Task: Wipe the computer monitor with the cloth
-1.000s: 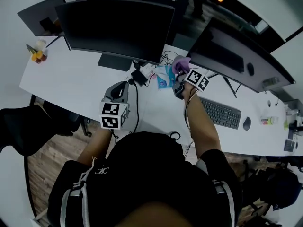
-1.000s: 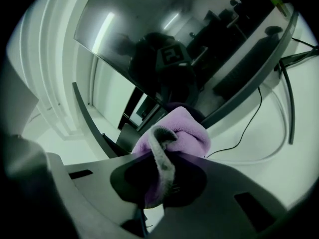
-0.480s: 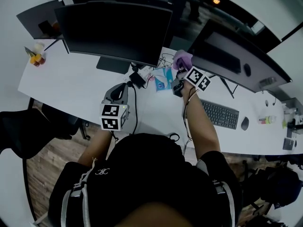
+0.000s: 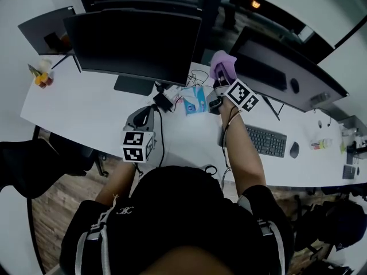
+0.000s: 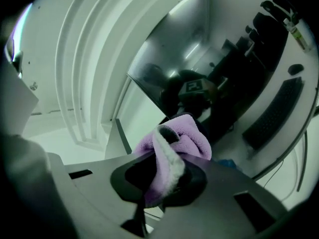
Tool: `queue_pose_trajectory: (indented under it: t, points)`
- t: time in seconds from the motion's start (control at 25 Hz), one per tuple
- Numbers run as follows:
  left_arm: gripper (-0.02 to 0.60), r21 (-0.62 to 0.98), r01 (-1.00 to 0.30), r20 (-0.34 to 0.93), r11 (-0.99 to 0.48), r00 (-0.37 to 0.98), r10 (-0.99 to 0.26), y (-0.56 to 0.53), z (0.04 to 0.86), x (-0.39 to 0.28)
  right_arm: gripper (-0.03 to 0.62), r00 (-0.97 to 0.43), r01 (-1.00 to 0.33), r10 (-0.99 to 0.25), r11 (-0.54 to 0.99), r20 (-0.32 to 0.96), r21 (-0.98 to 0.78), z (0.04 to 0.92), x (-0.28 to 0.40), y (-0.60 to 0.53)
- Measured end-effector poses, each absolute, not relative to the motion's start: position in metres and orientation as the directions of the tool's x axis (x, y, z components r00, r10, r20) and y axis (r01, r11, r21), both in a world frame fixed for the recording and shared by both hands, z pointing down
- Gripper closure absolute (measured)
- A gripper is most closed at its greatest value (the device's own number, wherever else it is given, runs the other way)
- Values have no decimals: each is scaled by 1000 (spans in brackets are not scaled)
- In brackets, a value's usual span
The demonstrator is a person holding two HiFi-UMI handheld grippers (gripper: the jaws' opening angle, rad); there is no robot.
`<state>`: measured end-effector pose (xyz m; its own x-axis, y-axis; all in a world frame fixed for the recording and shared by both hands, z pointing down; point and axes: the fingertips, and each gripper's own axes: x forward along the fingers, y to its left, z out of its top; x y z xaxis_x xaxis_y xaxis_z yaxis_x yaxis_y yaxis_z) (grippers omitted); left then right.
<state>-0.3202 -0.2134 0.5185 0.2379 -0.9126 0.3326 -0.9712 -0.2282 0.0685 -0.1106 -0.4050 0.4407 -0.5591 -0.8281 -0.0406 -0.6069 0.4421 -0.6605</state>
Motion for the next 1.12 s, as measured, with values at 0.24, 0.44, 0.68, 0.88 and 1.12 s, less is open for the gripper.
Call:
queue_pose_trajectory:
  t: [0.24, 0.44, 0.68, 0.88, 1.12]
  points:
    - [568, 73, -967, 322, -243, 253, -912, -216, 515, -312, 539, -556, -584, -820, 499, -132, -640, 393, -110, -400]
    - [568, 72, -966, 314, -248, 258, -914, -219, 511, -310, 539, -548, -577, -813, 538, -197, -614, 356, -108, -396]
    - [568, 70, -964, 313, -256, 265, -912, -219, 510, -307, 539, -540, -581, -799, 580, -263, -570, 314, -103, -389]
    - [569, 77, -962, 306, -261, 272, -912, -222, 507, -302, 539, -537, -606, -787, 610, -303, -511, 288, -96, -376]
    - [568, 82, -953, 291, -292, 303, -908, -236, 496, -286, 537, -569, -713, -768, 639, -293, -290, 278, -80, -332]
